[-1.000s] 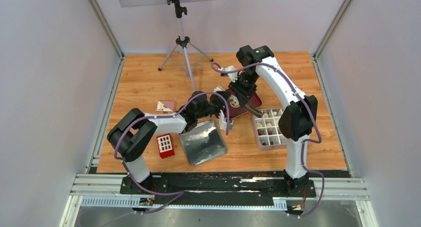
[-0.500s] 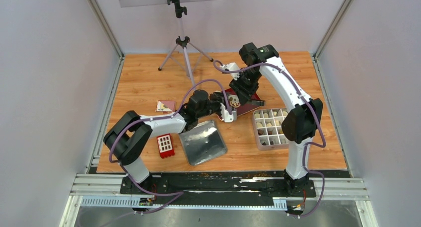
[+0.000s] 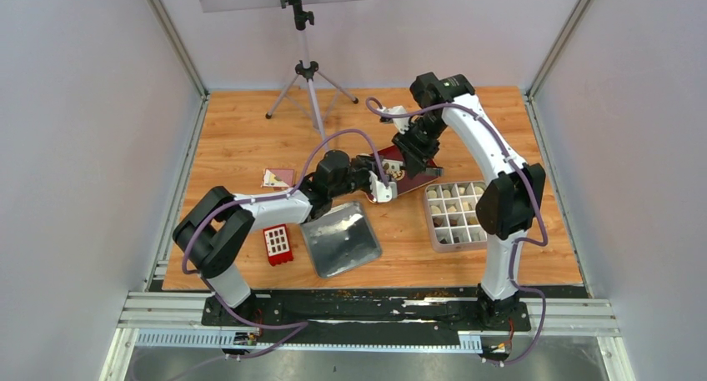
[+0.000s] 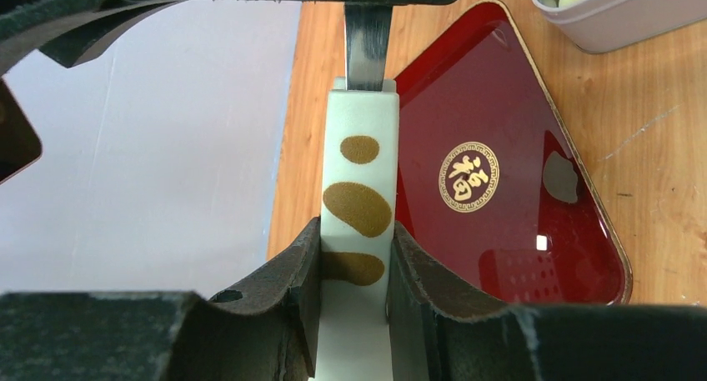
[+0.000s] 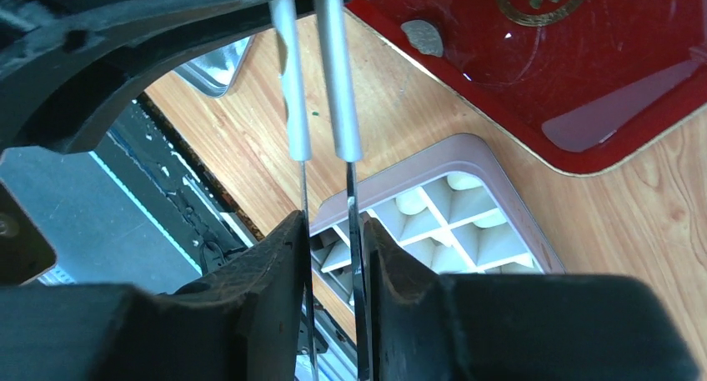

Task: Pack the chocolate
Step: Adjust the clamp.

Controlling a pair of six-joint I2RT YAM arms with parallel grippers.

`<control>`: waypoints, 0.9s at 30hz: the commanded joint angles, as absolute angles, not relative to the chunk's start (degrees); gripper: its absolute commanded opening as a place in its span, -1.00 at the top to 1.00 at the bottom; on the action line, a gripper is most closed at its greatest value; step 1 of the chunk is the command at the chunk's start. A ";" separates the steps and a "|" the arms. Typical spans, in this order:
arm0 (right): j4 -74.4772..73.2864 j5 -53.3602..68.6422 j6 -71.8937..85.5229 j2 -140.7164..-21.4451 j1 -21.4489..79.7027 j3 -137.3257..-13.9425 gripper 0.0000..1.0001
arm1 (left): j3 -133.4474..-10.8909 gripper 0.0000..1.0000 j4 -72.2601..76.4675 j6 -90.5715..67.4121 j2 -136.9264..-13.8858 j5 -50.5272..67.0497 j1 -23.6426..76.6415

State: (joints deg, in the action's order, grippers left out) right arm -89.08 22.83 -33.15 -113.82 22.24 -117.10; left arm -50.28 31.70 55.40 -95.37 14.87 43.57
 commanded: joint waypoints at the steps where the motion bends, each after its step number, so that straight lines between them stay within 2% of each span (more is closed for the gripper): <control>1: -92.11 24.98 -33.13 -111.89 22.19 -117.39 0.54 | -52.47 0.51 35.57 52.09 -93.01 12.24 43.18; 3: -92.01 24.65 -33.32 -112.60 22.19 -118.95 0.67 | -52.31 0.29 35.25 51.68 -92.92 12.22 43.17; 5: -91.50 22.56 -32.89 -113.54 22.21 -121.35 0.71 | -51.81 0.02 34.43 51.59 -92.43 12.04 43.17; 11: -87.39 10.39 -32.51 -116.16 22.69 -124.17 0.75 | -44.19 -0.38 28.69 50.96 -83.11 11.54 41.36; 12: -86.84 7.97 -32.97 -116.54 22.90 -124.19 0.74 | -42.92 -0.51 26.14 49.84 -80.36 11.69 40.74; 13: -86.50 5.94 -33.61 -116.94 23.20 -124.19 0.73 | -41.69 -0.90 22.57 48.65 -77.13 11.48 40.12; 14: -86.17 4.24 -33.96 -117.32 23.61 -124.30 0.71 | -40.49 -0.98 19.49 47.04 -73.92 10.36 39.32; 20: -86.49 0.07 -35.38 -119.55 27.76 -124.27 0.50 | -34.27 -1.00 4.94 31.16 -55.53 -2.22 36.36; 25: -86.57 0.09 -35.39 -123.39 29.55 -129.69 0.46 | -33.04 -1.00 -4.42 20.98 -49.76 -7.84 35.35; 27: -86.71 0.05 -35.70 -124.92 29.95 -131.29 0.45 | -32.55 -1.00 -5.27 18.76 -48.82 -6.01 32.92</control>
